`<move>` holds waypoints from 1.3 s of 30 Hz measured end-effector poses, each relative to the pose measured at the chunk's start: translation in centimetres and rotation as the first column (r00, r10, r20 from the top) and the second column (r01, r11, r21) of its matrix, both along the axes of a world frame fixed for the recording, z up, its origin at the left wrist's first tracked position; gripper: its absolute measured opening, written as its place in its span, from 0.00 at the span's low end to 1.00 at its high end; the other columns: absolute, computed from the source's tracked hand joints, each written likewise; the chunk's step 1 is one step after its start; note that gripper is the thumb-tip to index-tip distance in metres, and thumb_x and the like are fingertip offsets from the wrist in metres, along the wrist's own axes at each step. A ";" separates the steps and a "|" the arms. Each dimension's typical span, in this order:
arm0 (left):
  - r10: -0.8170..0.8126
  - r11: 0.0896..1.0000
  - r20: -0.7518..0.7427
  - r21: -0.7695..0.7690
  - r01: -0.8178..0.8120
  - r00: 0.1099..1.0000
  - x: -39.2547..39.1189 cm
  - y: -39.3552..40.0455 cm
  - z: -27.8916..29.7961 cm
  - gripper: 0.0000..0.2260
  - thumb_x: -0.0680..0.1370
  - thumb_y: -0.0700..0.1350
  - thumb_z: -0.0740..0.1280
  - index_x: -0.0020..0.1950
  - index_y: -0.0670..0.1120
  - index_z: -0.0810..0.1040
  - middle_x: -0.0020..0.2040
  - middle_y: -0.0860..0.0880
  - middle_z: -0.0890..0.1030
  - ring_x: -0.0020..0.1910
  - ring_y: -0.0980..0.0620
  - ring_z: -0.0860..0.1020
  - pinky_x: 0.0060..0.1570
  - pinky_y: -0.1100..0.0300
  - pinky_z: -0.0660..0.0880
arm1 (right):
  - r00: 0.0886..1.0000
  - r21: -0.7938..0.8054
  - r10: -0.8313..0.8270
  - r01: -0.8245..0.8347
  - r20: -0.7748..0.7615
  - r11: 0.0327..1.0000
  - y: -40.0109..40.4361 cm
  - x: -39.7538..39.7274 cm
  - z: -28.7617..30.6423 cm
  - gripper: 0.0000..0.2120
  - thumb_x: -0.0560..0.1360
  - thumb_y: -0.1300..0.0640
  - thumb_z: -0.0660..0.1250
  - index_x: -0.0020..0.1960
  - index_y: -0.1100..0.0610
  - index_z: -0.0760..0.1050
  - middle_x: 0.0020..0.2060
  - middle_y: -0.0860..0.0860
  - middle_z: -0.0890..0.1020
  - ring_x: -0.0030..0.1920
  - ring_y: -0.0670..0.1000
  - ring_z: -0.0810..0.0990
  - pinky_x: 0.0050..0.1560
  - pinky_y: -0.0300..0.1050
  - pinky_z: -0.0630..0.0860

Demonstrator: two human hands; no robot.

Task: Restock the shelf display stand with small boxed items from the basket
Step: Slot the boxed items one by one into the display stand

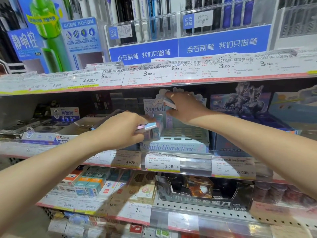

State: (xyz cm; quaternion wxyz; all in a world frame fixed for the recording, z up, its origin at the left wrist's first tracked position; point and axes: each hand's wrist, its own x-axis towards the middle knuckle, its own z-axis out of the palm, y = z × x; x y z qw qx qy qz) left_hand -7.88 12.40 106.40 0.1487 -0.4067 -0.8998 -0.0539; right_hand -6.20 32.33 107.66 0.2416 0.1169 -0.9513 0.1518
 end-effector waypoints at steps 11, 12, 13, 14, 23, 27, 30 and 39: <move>-0.006 1.000 -0.008 -0.010 0.006 1.000 0.0 0.1 0.1 0.12 0.71 0.40 0.64 0.29 0.45 0.64 0.26 0.48 0.68 0.26 0.50 0.64 0.28 0.56 0.57 | 0.996 -0.004 0.005 -0.004 0.090 1.000 0.6 -0.5 0.2 0.09 0.72 0.58 0.68 0.49 0.54 0.70 0.48 0.55 0.73 0.54 0.56 0.73 0.45 0.42 0.61; -0.001 1.000 -0.005 -0.013 0.001 1.000 0.0 0.1 0.1 0.12 0.71 0.40 0.64 0.29 0.45 0.64 0.26 0.48 0.68 0.26 0.51 0.64 0.28 0.56 0.57 | 0.994 -0.019 0.016 -0.014 0.105 1.000 0.6 -0.5 0.0 0.09 0.72 0.59 0.68 0.47 0.54 0.69 0.46 0.54 0.73 0.51 0.55 0.74 0.44 0.42 0.62; 0.004 1.000 -0.002 -0.016 -0.004 1.000 0.0 0.1 0.2 0.12 0.71 0.40 0.64 0.29 0.45 0.65 0.26 0.48 0.69 0.26 0.51 0.64 0.28 0.56 0.57 | 0.993 -0.040 0.028 -0.024 0.112 0.999 0.6 -0.5 -0.2 0.09 0.72 0.60 0.68 0.47 0.54 0.69 0.46 0.53 0.74 0.49 0.54 0.73 0.43 0.41 0.63; 0.008 1.000 0.000 -0.017 -0.008 1.000 0.0 0.1 0.2 0.12 0.71 0.40 0.64 0.29 0.45 0.65 0.26 0.48 0.69 0.26 0.51 0.65 0.28 0.56 0.57 | 0.994 -0.044 0.032 -0.028 0.107 0.999 0.6 -0.5 -0.4 0.08 0.72 0.60 0.68 0.48 0.55 0.70 0.46 0.53 0.76 0.47 0.52 0.73 0.41 0.40 0.64; 0.007 1.000 -0.015 -0.008 -0.007 1.000 0.0 0.2 0.1 0.12 0.70 0.40 0.64 0.29 0.44 0.64 0.27 0.44 0.71 0.26 0.49 0.64 0.28 0.55 0.57 | 0.998 0.285 -0.020 0.037 -0.062 0.958 -0.3 0.1 0.2 0.08 0.74 0.55 0.66 0.50 0.59 0.78 0.39 0.54 0.74 0.44 0.55 0.72 0.42 0.43 0.63; 0.005 1.000 -0.008 -0.010 -0.005 1.000 0.4 0.2 0.3 0.15 0.71 0.40 0.64 0.28 0.46 0.62 0.26 0.47 0.68 0.26 0.50 0.63 0.27 0.56 0.56 | 1.000 0.352 -0.010 0.015 -0.014 0.936 -0.8 -0.6 -0.4 0.06 0.75 0.61 0.64 0.45 0.62 0.78 0.36 0.55 0.75 0.44 0.57 0.77 0.38 0.42 0.65; 0.004 1.000 0.000 -0.004 -0.004 1.000 0.6 0.2 0.3 0.15 0.71 0.40 0.65 0.28 0.47 0.61 0.25 0.48 0.67 0.25 0.50 0.63 0.28 0.55 0.56 | 0.998 0.296 0.001 -0.018 0.057 0.955 -0.8 -0.8 -0.2 0.06 0.75 0.62 0.64 0.44 0.63 0.78 0.32 0.52 0.72 0.41 0.55 0.75 0.37 0.41 0.66; 0.042 0.995 0.010 0.089 -0.042 0.999 1.5 0.6 0.8 0.19 0.71 0.39 0.65 0.26 0.51 0.59 0.24 0.51 0.64 0.25 0.48 0.64 0.29 0.55 0.58 | 0.939 -0.348 0.215 -0.113 0.268 0.931 1.3 0.9 1.3 0.07 0.75 0.55 0.65 0.50 0.57 0.74 0.31 0.45 0.74 0.31 0.44 0.73 0.31 0.36 0.67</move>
